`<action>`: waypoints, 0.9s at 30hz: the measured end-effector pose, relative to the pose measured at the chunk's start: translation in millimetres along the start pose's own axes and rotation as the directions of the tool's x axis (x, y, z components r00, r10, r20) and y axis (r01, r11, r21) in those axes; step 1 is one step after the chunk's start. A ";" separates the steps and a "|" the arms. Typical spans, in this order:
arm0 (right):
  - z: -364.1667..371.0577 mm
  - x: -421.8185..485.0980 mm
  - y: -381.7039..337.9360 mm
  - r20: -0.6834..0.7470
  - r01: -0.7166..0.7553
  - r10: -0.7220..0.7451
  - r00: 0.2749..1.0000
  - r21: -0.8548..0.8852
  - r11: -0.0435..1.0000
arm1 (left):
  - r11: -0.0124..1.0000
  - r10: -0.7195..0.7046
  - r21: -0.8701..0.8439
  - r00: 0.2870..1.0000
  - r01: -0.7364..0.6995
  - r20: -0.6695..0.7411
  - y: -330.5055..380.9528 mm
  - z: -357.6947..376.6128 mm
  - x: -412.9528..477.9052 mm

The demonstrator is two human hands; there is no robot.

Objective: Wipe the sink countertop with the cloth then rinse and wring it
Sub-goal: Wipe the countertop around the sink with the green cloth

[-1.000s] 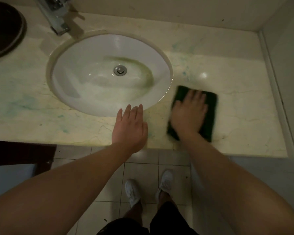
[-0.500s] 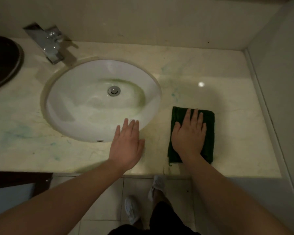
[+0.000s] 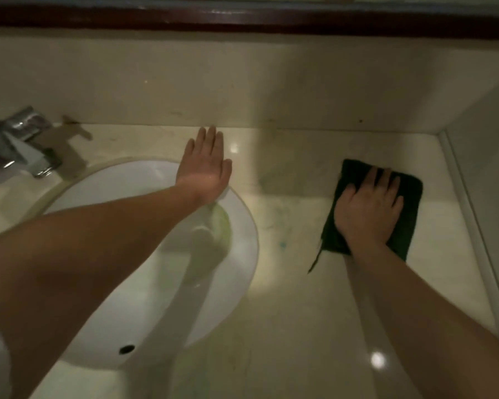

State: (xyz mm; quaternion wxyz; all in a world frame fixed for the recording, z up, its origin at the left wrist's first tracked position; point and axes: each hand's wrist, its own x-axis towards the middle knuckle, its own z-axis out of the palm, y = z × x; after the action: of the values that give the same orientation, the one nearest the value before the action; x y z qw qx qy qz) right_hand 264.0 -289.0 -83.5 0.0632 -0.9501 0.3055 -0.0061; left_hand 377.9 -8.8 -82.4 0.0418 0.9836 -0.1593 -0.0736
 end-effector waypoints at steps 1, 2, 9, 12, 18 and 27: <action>-0.3 18.5 -6.6 0.007 0.021 -0.021 1.000 0.000 1.000 | 1.000 0.003 -0.010 1.000 -0.003 -0.024 0.1 1.5 1.0; 0.4 34.9 -16.5 0.029 0.038 -0.039 0.999 0.003 0.999 | 1.000 0.009 -0.017 1.000 -0.010 -0.029 -0.1 1.8 2.9; 14.1 52.1 -92.6 0.043 0.074 -0.074 0.996 0.015 0.997 | 1.000 0.009 -0.013 1.000 -0.009 -0.015 -2.2 3.2 4.6; 19.5 34.4 -131.9 0.083 0.045 -0.046 0.996 0.011 0.999 | 1.000 0.011 -0.019 0.999 -0.012 -0.035 -1.9 2.8 4.8; 27.8 15.6 -198.1 0.117 -0.035 0.035 0.993 0.002 0.999 | 0.999 0.020 -0.050 1.000 -0.021 -0.017 -4.8 1.9 5.8; 4.7 -145.7 -53.8 0.160 0.135 -0.123 0.979 -0.068 0.988 | 0.999 0.019 0.035 1.000 -0.019 0.003 -1.6 -0.3 4.5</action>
State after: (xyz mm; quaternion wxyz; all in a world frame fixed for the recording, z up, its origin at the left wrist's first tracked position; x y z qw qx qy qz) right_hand 176.9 -160.5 -77.5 0.0489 -0.9672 0.2372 0.0760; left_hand 382.7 -8.7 -82.9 0.0250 0.9825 -0.1700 -0.0718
